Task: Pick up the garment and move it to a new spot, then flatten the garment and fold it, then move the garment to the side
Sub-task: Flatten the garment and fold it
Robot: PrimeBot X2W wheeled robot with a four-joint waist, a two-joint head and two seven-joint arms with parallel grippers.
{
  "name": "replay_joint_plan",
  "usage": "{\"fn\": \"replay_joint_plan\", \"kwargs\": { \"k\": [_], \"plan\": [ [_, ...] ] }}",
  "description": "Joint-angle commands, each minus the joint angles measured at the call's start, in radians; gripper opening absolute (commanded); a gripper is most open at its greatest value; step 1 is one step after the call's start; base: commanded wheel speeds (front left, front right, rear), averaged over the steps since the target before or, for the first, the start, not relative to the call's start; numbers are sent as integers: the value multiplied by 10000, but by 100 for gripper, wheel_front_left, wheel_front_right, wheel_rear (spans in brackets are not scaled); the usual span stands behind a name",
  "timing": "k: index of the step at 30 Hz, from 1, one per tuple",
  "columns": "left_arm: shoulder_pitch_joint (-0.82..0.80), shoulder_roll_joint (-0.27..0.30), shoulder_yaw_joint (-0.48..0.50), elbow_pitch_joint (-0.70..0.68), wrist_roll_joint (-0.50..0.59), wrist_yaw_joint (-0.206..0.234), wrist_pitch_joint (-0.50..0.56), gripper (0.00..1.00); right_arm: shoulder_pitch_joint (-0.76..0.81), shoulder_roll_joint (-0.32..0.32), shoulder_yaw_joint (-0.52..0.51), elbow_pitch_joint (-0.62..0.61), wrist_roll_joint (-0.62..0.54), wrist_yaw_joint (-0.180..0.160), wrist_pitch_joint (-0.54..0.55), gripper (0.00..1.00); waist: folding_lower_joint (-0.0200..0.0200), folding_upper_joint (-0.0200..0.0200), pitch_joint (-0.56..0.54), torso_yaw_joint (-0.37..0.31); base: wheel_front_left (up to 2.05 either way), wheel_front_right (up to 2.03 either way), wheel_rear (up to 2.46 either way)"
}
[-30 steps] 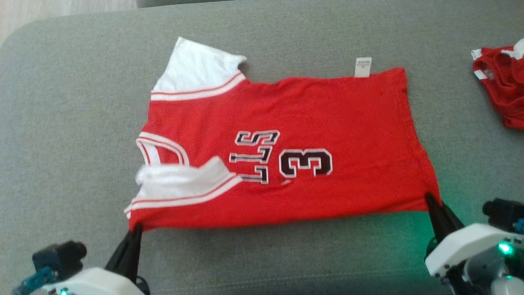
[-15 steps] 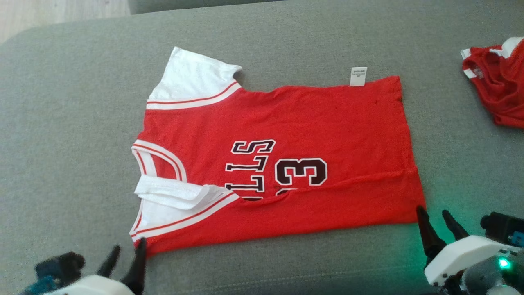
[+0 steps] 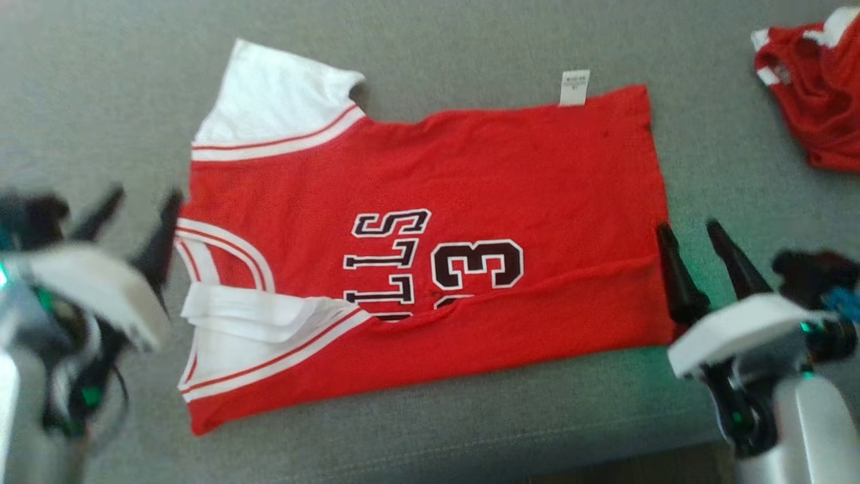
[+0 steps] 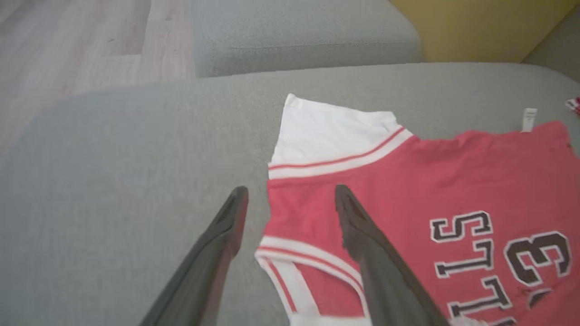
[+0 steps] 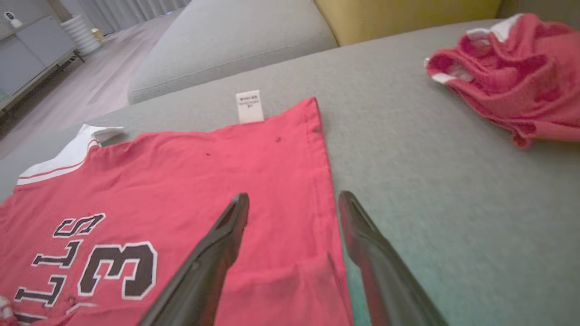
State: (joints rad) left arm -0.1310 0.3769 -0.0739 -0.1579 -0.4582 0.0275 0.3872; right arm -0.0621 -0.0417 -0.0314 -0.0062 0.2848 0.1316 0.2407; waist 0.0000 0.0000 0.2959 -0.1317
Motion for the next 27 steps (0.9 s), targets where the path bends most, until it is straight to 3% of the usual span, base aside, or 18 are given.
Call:
{"fn": "replay_joint_plan", "kwargs": {
  "k": [1, 8, 14, 27],
  "plan": [
    [-937, 514, 339, -158, 155, -80, 249, 100, -466, -86, 365, -403, -107, -9, -17, 100, 0, 0, 495, -237, 0, 0, 0],
    [-4418, 1526, -241, 1007, 425, -726, 2146, 100, -2070, -142, 1481, -285, -98, -9, -185, 100, 0, 0, 1915, -860, 0, 0, 0],
    [-6584, 1956, -658, 2047, 467, -1084, 3294, 100, -3220, -228, 2290, 81, 40, -9, -517, 100, 0, 0, 2804, -1397, 0, 0, 0],
    [-8129, 2251, -894, 3588, 424, -1033, 4624, 100, -4218, -513, 2940, 498, 224, -9, -900, 100, 0, 0, 3267, -1903, 0, 0, 0]
  ]
}}
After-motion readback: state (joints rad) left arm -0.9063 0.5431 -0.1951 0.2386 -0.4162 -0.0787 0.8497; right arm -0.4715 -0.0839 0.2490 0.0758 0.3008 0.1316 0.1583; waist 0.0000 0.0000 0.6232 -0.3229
